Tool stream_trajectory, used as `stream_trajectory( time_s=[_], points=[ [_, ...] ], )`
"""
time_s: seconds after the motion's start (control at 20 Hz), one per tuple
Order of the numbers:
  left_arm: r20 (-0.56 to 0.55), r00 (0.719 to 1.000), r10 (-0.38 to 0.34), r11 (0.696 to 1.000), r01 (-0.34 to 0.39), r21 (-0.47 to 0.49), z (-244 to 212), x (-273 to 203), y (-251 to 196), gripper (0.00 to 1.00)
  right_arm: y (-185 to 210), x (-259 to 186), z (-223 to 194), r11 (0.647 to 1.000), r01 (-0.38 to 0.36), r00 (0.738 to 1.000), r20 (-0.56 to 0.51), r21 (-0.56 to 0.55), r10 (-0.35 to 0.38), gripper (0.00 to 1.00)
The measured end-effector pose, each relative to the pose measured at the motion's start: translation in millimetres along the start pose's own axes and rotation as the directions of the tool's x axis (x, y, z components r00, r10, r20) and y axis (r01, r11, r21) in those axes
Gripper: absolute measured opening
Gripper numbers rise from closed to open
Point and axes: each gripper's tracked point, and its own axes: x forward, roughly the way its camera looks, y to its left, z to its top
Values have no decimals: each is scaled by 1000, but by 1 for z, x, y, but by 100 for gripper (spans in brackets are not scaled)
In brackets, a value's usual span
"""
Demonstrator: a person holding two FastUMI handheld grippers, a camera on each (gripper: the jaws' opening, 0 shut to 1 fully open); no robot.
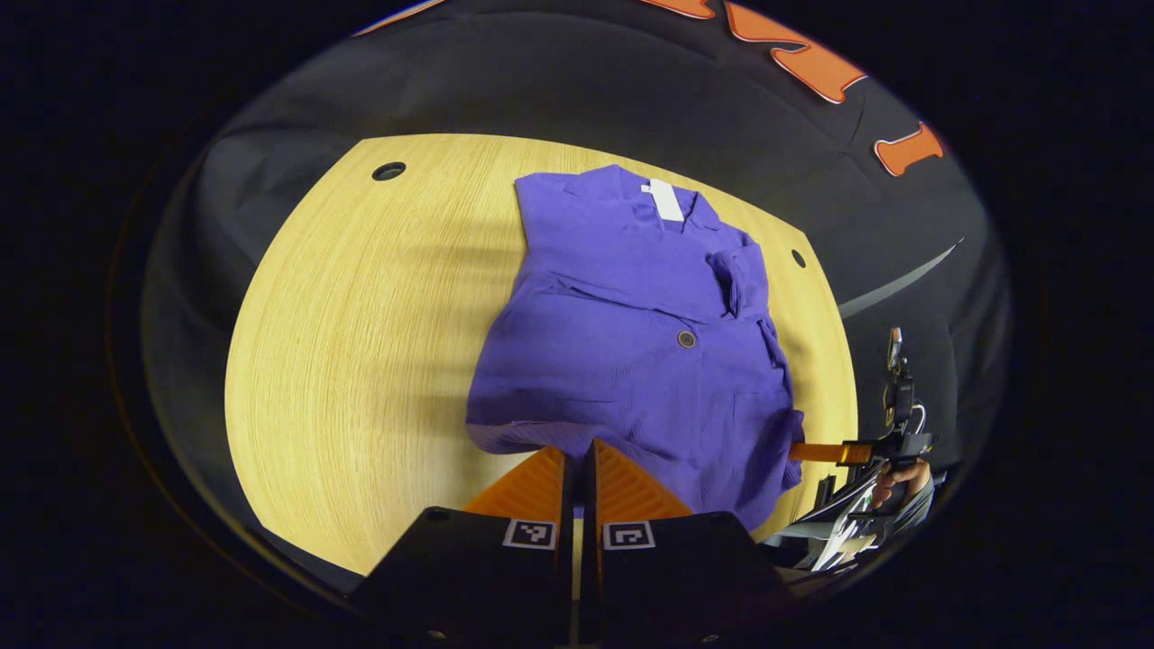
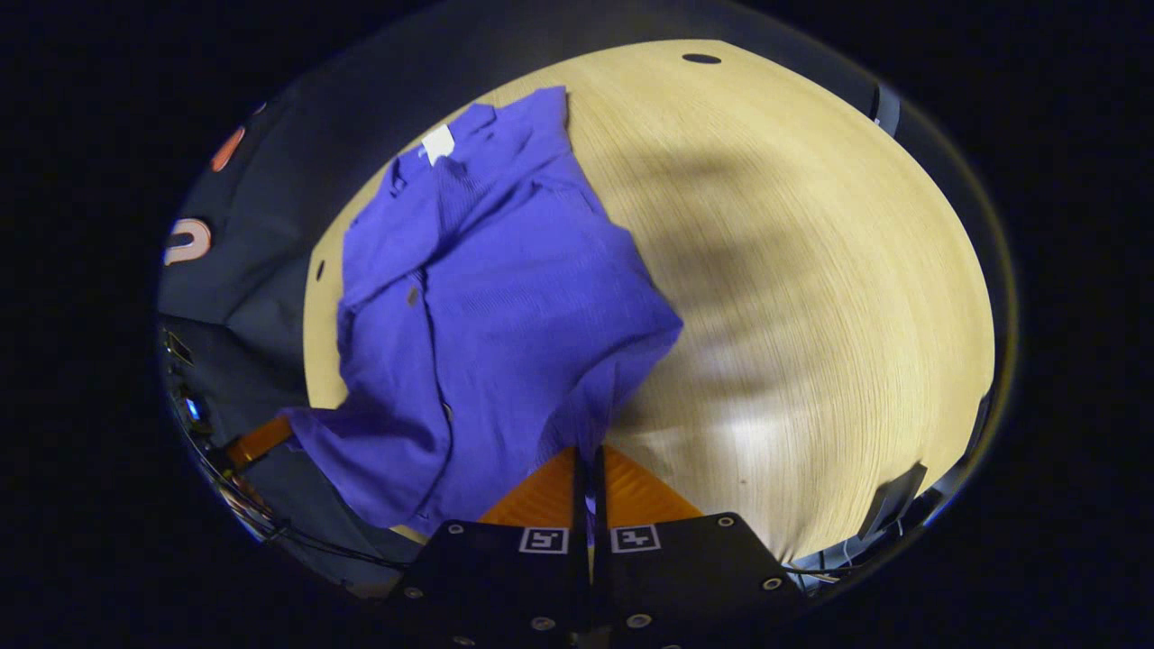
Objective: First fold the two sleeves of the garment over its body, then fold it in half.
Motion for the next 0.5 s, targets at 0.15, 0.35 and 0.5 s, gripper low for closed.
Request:
stream_trajectory(
  time_s=[0.15, 0.35, 0.5],
  points=[
    [8, 1000, -14, 1000, 14, 21, 9, -6, -5, 5, 18, -16, 21, 997, -76, 996, 40, 26, 75, 3],
    [42, 998, -42, 999, 41, 33, 38, -13, -15, 5, 44, -42, 58, 983, -176, 980, 107, 50, 170, 2],
    [73, 996, -50, 998, 46, 53, 64, -17, -20, 5, 56, -58, 91, 974, -219, 964, 167, 59, 207, 2]
  ],
)
